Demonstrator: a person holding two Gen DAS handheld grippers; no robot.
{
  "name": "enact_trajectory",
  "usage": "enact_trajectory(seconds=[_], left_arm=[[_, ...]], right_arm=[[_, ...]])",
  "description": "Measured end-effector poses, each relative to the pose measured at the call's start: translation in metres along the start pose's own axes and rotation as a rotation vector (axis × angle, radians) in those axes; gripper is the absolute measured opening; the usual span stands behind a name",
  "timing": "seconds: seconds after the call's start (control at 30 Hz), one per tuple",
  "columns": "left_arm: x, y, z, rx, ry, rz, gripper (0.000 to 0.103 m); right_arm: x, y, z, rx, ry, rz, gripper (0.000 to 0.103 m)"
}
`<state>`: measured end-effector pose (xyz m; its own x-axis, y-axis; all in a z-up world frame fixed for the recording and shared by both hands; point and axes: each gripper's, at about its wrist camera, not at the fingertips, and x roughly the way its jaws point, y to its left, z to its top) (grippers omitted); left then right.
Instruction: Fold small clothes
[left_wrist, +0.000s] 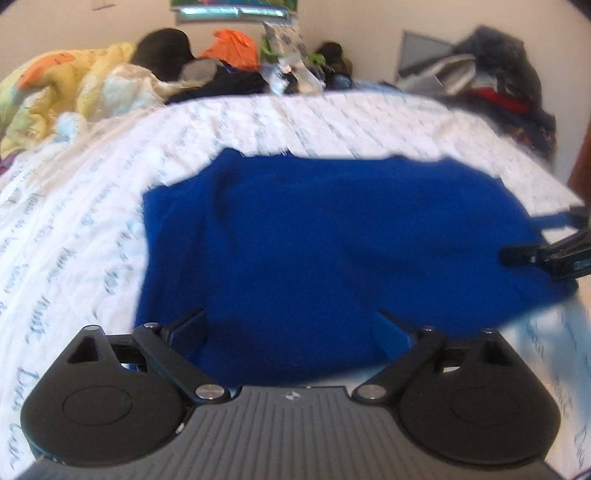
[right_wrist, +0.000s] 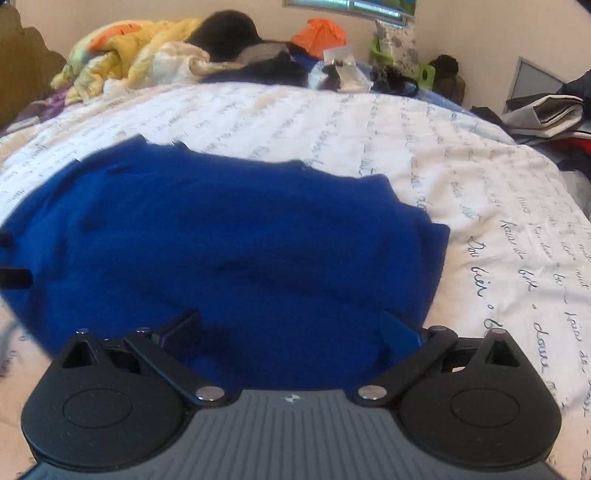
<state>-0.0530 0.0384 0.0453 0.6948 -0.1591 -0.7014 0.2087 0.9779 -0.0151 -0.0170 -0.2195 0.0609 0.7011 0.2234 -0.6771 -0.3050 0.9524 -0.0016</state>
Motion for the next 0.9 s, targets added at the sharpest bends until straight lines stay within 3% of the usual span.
enact_trajectory(seconds=[0.03,0.1,0.17,0.2,0.23,0.33,0.4,0.47,0.53,0.6,0.67,0.8,0.83,0.87,0.9], left_arm=[[0.003,-0.005,-0.006,0.035,-0.015,0.026,0.103],[0.0,0.0,-0.015,0.042,-0.063,0.015,0.103],[-0.008,0.006,-0.011,0.026,-0.026,0.04,0.103],[-0.016,0.011,-0.011,0.006,-0.02,0.035,0.096],[-0.024,0.016,-0.013,-0.024,-0.022,0.029,0.096],[-0.044,0.044,-0.021,-0.217,-0.005,0.001,0.098],[-0.048,0.067,-0.028,-0.438,0.027,-0.059,0.097],[-0.05,0.078,-0.03,-0.579,0.0,-0.092,0.098],[-0.043,0.083,-0.027,-0.677,-0.01,-0.141,0.098],[-0.034,0.083,-0.021,-0.734,-0.014,-0.161,0.097],[-0.028,0.082,-0.015,-0.76,-0.001,-0.16,0.088],[-0.019,0.091,-0.004,-0.794,0.035,-0.113,0.045],[-0.017,0.093,-0.003,-0.795,0.045,-0.097,0.031],[-0.018,0.097,-0.005,-0.797,0.06,-0.074,0.021],[-0.019,0.1,-0.009,-0.789,0.073,-0.053,0.004]], right_arm=[[-0.002,0.009,-0.004,-0.029,0.0,0.042,0.103],[0.009,0.023,-0.019,-0.119,0.051,0.061,0.103],[0.003,0.001,-0.035,-0.069,-0.037,0.111,0.103],[-0.002,-0.007,-0.038,-0.052,-0.019,0.082,0.103],[-0.007,-0.012,-0.037,-0.019,0.018,0.048,0.103],[-0.041,-0.029,-0.038,0.113,0.03,0.02,0.103],[-0.064,-0.049,-0.047,0.251,-0.005,0.079,0.103],[-0.072,-0.072,-0.058,0.411,0.002,0.13,0.103],[-0.064,-0.092,-0.065,0.535,0.063,0.127,0.103],[-0.062,-0.094,-0.063,0.553,0.068,0.131,0.103],[-0.056,-0.086,-0.055,0.528,0.09,0.16,0.103],[-0.044,-0.076,-0.043,0.411,0.101,0.154,0.1],[-0.043,-0.075,-0.039,0.39,0.104,0.134,0.089],[-0.042,-0.076,-0.035,0.369,0.11,0.107,0.067],[-0.038,-0.077,-0.034,0.356,0.125,0.09,0.051]])
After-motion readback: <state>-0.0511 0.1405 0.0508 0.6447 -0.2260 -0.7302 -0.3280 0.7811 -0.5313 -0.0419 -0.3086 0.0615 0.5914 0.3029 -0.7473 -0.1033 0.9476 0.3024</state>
